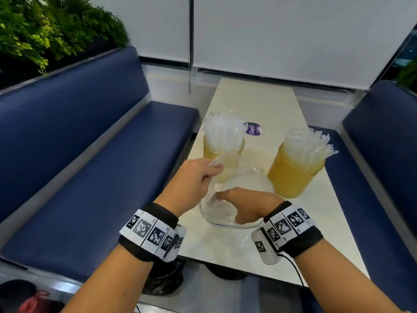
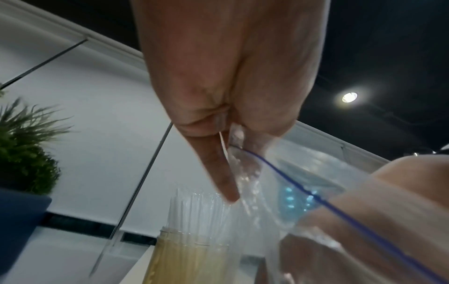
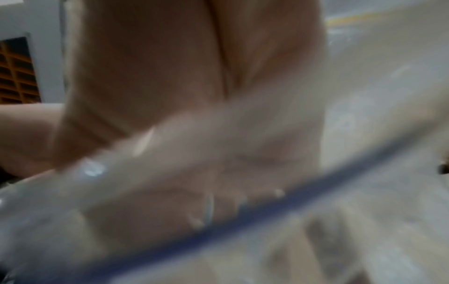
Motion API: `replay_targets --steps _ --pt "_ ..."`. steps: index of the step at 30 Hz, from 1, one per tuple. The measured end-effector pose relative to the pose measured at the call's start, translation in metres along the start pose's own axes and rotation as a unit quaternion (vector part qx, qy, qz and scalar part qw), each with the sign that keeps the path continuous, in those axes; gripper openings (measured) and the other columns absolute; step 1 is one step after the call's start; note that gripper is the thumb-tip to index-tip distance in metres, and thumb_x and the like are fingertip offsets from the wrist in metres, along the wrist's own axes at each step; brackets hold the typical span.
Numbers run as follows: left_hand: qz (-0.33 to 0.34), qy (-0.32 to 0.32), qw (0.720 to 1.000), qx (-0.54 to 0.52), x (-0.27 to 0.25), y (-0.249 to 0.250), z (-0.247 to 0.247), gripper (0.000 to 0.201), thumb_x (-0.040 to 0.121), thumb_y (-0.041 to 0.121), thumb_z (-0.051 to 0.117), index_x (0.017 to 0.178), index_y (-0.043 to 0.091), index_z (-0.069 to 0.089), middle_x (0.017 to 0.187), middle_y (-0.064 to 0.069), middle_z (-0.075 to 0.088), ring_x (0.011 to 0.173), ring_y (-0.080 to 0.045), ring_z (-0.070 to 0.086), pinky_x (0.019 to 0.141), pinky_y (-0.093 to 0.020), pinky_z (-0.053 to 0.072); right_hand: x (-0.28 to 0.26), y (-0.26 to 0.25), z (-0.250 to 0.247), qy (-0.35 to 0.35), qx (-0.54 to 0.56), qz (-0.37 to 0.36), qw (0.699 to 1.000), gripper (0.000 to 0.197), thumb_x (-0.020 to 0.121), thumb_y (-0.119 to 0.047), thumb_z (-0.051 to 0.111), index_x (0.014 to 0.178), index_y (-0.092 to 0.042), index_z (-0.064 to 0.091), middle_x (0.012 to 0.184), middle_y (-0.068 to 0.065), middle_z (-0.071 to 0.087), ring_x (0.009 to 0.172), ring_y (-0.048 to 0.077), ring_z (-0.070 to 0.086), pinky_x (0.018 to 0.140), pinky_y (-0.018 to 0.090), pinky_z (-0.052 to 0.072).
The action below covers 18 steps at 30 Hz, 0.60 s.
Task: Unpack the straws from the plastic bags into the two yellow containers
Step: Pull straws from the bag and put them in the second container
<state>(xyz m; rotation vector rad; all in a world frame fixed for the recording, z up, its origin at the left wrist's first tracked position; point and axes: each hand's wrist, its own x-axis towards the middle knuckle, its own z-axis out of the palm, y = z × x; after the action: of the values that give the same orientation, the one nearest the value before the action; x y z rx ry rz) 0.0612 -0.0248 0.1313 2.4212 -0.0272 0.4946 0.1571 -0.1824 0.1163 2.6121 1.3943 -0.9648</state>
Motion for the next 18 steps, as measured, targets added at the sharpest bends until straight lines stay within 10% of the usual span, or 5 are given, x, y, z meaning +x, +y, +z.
replay_targets --steps 3,6,13,18 --pt "-0.012 -0.091 0.980 0.178 -0.009 0.005 -0.006 0.079 0.087 0.037 0.070 0.156 0.038 0.033 0.153 0.023 0.043 0.096 -0.006 0.060 0.076 -0.018 0.044 0.007 0.002 0.006 0.004 0.027 0.018 0.999 0.082 0.081 -0.010 0.071 0.149 -0.030 0.031 0.142 0.002 0.051 0.125 0.026 0.053 0.104 0.043 0.048" --pt "-0.028 -0.146 0.975 0.164 -0.016 0.006 -0.011 0.100 0.081 0.009 0.068 0.160 0.039 0.014 0.164 0.027 0.018 0.076 -0.010 0.058 0.070 -0.026 0.054 0.015 0.002 0.013 0.011 0.021 0.042 0.999 0.083 0.079 -0.029 0.081 0.147 -0.029 0.033 0.138 0.002 0.054 0.120 0.026 0.056 0.100 0.039 0.049" --pt "-0.052 -0.123 0.991 0.032 -0.019 0.004 -0.010 0.056 0.091 -0.001 0.058 0.133 0.036 0.063 0.162 0.011 0.030 0.126 -0.011 0.052 0.095 -0.016 0.041 0.028 -0.014 0.032 0.061 0.015 0.050 0.997 0.064 0.081 -0.038 0.075 0.137 -0.023 0.049 0.124 0.004 0.061 0.112 0.027 0.061 0.090 0.035 0.051" --pt "-0.146 -0.063 0.972 0.170 -0.025 -0.002 -0.019 0.043 0.093 0.005 0.050 0.116 0.033 0.073 0.141 0.010 0.059 0.116 -0.016 0.060 0.084 -0.026 0.046 0.032 0.000 0.037 0.124 0.066 0.062 0.988 0.035 0.083 -0.032 0.069 0.115 -0.022 0.059 0.110 0.004 0.057 0.101 0.025 0.057 0.076 0.028 0.039"
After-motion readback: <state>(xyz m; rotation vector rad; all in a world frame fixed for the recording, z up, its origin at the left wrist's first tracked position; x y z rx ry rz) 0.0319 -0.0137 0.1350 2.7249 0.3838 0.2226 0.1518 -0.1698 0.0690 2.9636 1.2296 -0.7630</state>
